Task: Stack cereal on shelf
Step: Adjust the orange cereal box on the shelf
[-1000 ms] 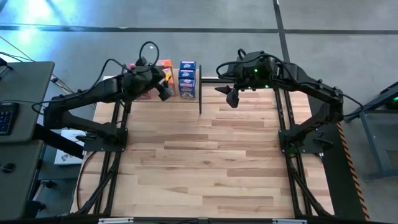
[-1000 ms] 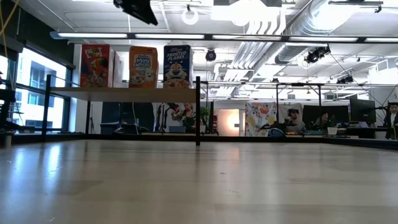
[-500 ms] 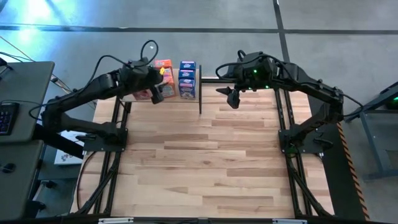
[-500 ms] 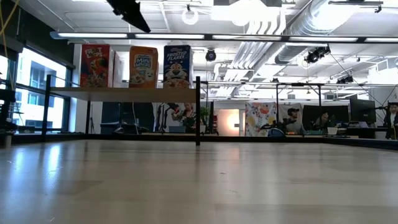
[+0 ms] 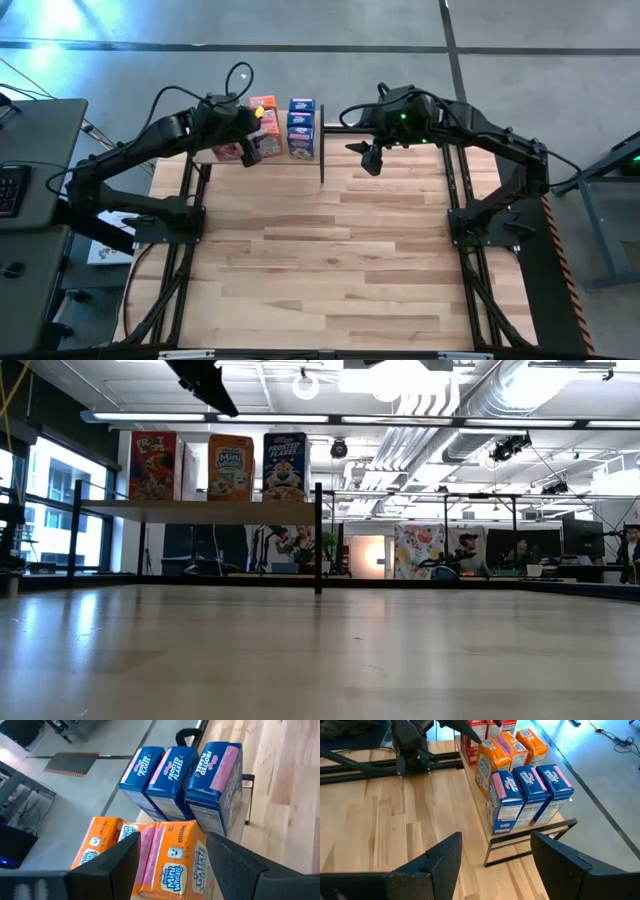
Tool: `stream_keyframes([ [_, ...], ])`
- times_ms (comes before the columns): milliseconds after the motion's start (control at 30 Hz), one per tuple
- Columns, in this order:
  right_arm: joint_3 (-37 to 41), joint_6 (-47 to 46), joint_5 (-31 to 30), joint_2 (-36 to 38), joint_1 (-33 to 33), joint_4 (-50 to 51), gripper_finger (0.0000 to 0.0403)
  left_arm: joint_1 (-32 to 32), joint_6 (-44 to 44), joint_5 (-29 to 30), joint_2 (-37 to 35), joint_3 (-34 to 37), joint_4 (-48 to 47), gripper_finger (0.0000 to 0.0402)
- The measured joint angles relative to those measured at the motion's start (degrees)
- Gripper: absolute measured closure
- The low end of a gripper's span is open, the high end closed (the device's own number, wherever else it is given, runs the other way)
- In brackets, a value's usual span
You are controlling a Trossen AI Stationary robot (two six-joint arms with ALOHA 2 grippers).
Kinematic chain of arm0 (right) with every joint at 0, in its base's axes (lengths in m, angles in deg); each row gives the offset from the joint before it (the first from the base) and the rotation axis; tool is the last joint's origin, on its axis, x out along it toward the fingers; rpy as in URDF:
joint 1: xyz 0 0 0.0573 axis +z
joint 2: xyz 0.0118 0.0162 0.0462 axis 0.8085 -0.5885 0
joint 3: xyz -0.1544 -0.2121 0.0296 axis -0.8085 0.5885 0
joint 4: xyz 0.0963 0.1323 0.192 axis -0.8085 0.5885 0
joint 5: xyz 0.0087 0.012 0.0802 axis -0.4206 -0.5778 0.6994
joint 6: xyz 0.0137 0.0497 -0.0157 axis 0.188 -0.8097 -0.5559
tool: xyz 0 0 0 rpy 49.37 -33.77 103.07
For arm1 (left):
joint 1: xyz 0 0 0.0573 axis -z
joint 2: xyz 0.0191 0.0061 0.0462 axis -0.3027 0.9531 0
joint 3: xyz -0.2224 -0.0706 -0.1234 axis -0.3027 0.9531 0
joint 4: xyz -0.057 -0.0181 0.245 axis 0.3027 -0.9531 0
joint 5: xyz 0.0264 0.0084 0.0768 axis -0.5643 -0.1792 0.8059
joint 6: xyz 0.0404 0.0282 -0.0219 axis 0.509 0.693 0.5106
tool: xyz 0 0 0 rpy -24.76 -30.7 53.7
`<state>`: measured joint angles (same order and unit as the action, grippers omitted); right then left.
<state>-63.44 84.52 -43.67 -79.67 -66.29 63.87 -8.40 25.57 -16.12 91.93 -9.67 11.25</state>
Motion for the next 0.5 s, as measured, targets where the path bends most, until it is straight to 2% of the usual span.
stream_keyframes([
  [300, 0.0, -0.04, -0.02, -0.25, 0.0, 0.04, 0.0173, 0.15, -0.09, 0.27, 3.73, 0.0, -0.76, 0.0183],
  [500, 0.0, 0.02, -0.02, -0.23, 0.0, 0.01, 0.0173, 0.17, -0.07, 5.36, 5.86, -0.02, -0.67, 0.0183],
])
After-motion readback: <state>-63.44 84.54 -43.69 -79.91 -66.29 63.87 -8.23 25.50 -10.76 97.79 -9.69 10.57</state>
